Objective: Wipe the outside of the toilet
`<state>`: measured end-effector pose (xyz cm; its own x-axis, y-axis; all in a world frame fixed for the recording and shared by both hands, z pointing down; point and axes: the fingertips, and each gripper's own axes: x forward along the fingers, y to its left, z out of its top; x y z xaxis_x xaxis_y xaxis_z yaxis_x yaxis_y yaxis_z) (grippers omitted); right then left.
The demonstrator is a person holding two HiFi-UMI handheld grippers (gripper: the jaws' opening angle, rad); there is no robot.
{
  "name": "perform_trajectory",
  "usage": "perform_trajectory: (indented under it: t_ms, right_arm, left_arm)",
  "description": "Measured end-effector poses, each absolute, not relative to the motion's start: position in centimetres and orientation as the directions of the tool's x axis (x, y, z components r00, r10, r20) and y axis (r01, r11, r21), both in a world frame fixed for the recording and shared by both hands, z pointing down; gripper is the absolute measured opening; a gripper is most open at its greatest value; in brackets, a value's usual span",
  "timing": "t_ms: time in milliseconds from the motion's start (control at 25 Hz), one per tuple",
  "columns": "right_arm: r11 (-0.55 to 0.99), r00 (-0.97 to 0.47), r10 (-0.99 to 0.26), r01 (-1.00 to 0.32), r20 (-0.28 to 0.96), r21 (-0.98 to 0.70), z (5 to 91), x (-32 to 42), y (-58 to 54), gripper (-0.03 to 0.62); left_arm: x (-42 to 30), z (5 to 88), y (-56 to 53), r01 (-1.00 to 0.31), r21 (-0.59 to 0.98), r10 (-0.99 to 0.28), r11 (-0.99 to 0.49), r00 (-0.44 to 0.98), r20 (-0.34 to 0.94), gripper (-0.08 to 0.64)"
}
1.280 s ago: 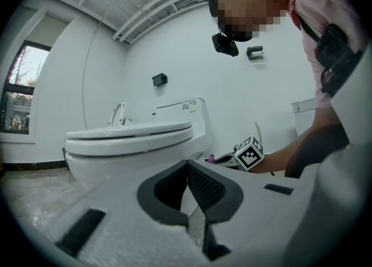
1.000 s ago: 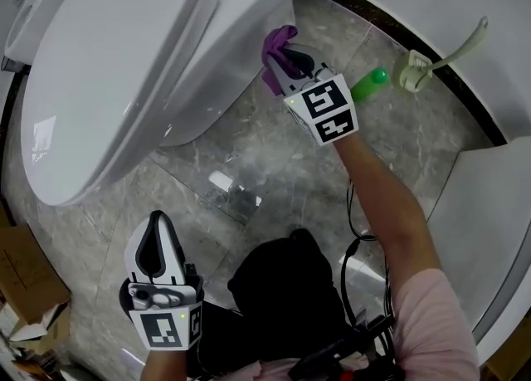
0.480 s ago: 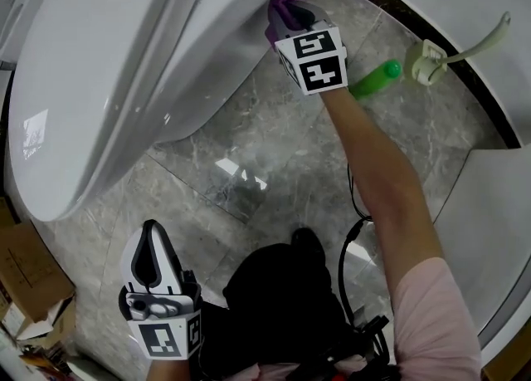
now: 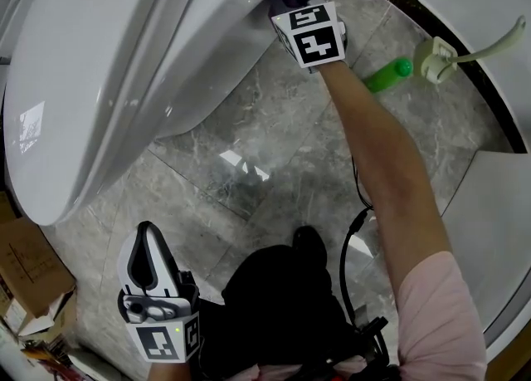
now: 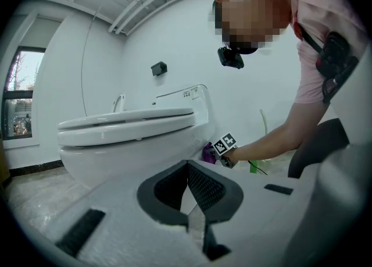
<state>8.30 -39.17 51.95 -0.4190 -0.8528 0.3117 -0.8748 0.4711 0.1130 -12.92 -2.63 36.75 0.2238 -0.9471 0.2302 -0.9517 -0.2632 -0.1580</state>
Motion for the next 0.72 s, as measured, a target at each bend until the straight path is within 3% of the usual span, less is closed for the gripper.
perform_trajectory:
  t_ms: [720]
  right_arm:
    - [0.595,-0.539,-0.773,-0.799,0.334,0.086,53.7,3.5,-36.5,0.055]
  left_arm:
    - [-13.3,35.9,-1.3,-0.956,-0.168,-0.955,-0.242,0.204,0.216,0.008]
